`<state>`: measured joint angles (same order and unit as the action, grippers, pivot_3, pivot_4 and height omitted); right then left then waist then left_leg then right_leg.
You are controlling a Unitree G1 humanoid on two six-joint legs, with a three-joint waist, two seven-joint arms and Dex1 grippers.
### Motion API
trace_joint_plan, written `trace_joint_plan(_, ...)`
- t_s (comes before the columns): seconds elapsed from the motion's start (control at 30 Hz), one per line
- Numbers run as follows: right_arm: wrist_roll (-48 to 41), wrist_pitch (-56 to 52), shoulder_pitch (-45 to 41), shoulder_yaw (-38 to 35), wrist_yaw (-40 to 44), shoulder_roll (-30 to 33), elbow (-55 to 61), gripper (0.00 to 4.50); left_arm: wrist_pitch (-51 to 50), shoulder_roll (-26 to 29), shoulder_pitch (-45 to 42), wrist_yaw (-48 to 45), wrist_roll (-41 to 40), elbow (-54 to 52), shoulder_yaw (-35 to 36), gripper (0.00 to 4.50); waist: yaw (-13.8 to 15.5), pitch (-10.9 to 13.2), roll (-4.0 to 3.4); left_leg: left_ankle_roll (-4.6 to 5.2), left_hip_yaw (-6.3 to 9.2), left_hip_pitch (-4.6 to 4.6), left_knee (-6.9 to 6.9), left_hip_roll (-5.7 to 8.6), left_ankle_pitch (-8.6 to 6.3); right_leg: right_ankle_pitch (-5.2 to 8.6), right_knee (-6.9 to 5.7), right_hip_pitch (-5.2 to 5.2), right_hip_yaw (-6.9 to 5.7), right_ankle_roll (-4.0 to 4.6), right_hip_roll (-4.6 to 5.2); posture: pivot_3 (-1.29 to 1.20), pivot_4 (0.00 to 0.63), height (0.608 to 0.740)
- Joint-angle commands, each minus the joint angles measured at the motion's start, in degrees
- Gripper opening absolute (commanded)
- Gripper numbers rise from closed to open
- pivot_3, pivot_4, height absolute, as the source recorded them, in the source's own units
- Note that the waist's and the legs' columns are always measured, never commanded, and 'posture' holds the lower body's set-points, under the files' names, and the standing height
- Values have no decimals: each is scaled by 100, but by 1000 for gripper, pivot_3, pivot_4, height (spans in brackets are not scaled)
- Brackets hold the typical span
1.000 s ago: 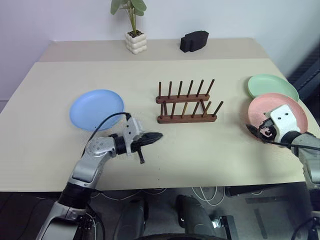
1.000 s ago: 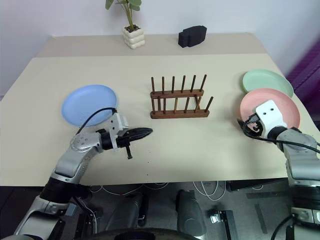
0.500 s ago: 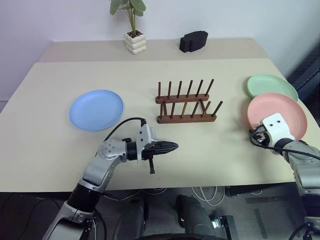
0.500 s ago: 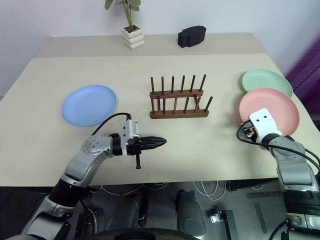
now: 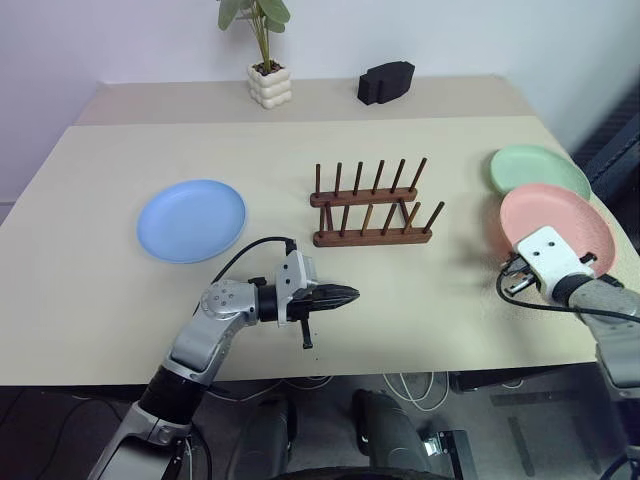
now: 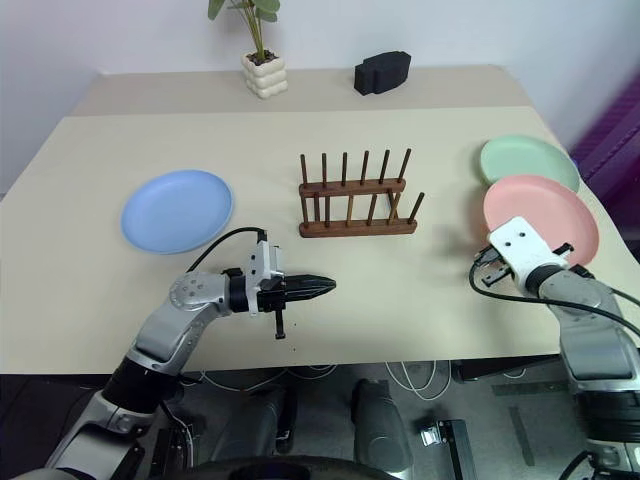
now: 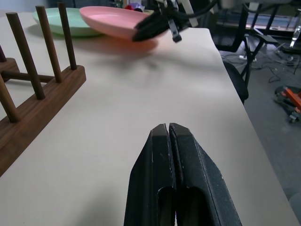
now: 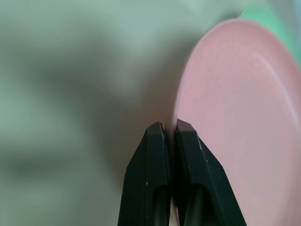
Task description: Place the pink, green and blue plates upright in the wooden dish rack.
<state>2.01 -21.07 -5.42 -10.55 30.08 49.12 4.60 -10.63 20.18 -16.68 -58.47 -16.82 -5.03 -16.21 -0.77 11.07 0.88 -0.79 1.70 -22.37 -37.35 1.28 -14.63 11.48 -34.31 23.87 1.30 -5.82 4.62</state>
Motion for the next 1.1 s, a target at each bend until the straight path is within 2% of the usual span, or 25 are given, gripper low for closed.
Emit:
trace_joint_plan(0.03, -119, 555, -470, -257, 286, 337, 424, 42, 128, -38, -111, 19, -2, -64, 26, 0, -1, 0, -1, 0, 0, 0, 0, 0, 0, 0, 0, 0, 0, 0, 0, 0, 150, 734)
trace_joint_plan(0.23, -683, 1290, -1914, -348, 466, 186, 51, 42, 193, -80, -115, 103, 28, -24, 62, 0, 5, 2, 0, 0, 1, -1, 1, -1, 0, 0, 1, 2, -1, 0, -1, 0, 150, 734)
trace_joint_plan(0.4, -1542, 934, -2894, -252, 891, -173, 30, 42, 254, -67, -92, 243, 65, -29, 115, 0, 26, 2, 1, 0, 5, -3, 4, -4, 0, -1, 3, 2, -2, 0, 0, 0, 150, 734)
trace_joint_plan(0.57, -2714, 410, -3228, -339, 1356, -528, 552, 42, 254, -26, 0, 349, 62, -121, 128, 0, 13, 3, 0, 1, 7, -7, 5, -8, 0, -1, 7, 2, -2, -1, 4, 0, 150, 734)
trace_joint_plan(0.67, -4278, -585, -3362, -721, 1474, -773, 914, 42, 242, -1, 54, 435, 79, -175, 141, 0, 11, 3, -1, 1, 9, -7, 6, -12, 0, -1, 3, 8, -1, -1, 4, 0, 150, 734)
trace_joint_plan(0.8, -5332, -1302, -3501, -1194, 1014, -1101, 568, 42, 243, 17, 100, 510, 93, -229, 168, 0, 26, 3, 0, 1, 12, -7, 6, -13, 0, -1, 3, 8, -1, 0, 5, 0, 150, 734)
trace_joint_plan(0.9, -5713, -1532, -3502, -1368, 833, -1229, 469, 42, 248, 34, 128, 537, 101, -260, 189, 0, 21, 3, -1, 1, 11, -8, 4, -11, 0, -1, 4, 6, -1, 1, 8, 0, 150, 734)
trace_joint_plan(1.1, -6041, -1861, -3231, -1257, 866, -1361, 396, 42, 275, 80, 172, 627, 122, -311, 238, 0, 5, 4, -2, 1, 6, -10, 15, -12, 0, -2, 1, 18, 1, -1, 6, 0, 150, 734)
